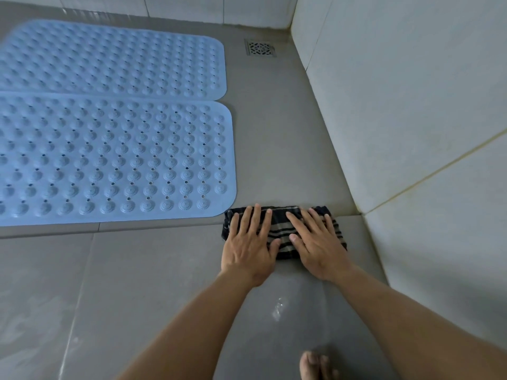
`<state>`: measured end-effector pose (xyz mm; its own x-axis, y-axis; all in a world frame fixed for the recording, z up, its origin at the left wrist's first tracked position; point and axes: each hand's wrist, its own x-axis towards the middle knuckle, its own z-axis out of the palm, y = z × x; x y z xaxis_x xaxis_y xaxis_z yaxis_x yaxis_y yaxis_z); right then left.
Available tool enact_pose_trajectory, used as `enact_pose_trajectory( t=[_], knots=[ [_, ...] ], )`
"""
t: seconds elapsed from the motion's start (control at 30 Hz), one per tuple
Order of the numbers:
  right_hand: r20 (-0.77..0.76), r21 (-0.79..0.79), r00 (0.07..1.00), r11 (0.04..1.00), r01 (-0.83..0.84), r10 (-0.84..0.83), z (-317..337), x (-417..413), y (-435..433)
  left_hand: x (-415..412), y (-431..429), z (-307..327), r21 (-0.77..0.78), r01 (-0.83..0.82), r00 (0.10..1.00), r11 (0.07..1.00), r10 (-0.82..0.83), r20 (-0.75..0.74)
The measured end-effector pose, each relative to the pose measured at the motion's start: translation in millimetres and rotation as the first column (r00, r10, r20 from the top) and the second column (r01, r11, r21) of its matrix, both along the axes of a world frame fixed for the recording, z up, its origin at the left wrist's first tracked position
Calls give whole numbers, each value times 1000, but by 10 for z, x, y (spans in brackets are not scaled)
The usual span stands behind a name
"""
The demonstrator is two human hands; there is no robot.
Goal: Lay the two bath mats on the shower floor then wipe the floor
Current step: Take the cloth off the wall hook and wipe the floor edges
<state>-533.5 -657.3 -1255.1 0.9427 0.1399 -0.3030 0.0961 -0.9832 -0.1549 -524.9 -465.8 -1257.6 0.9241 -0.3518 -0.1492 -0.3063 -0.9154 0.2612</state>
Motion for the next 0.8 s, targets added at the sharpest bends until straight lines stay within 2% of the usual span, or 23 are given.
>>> enact_pose_trajectory(
  t=[0.17,0.3,0.43,0.63,0.8],
  knots=[
    [10,39,999,999,-30,30,8,-102,260,-192,271,-48,-26,-32,999,999,33,38],
    [85,-24,993,996,-81,83,66,-72,468,-269,512,-3,-38,-72,996,997,74,46],
    [80,-86,984,985,-149,156,124,35,730,-273,776,15,-55,-177,983,983,180,45],
    [175,-94,951,966,-242,255,120,84,1268,-243,1335,39,-47,-229,969,972,232,84],
    [177,-16,938,953,-301,299,129,129,1700,-247,1733,71,-22,-249,960,968,250,122]
  ],
)
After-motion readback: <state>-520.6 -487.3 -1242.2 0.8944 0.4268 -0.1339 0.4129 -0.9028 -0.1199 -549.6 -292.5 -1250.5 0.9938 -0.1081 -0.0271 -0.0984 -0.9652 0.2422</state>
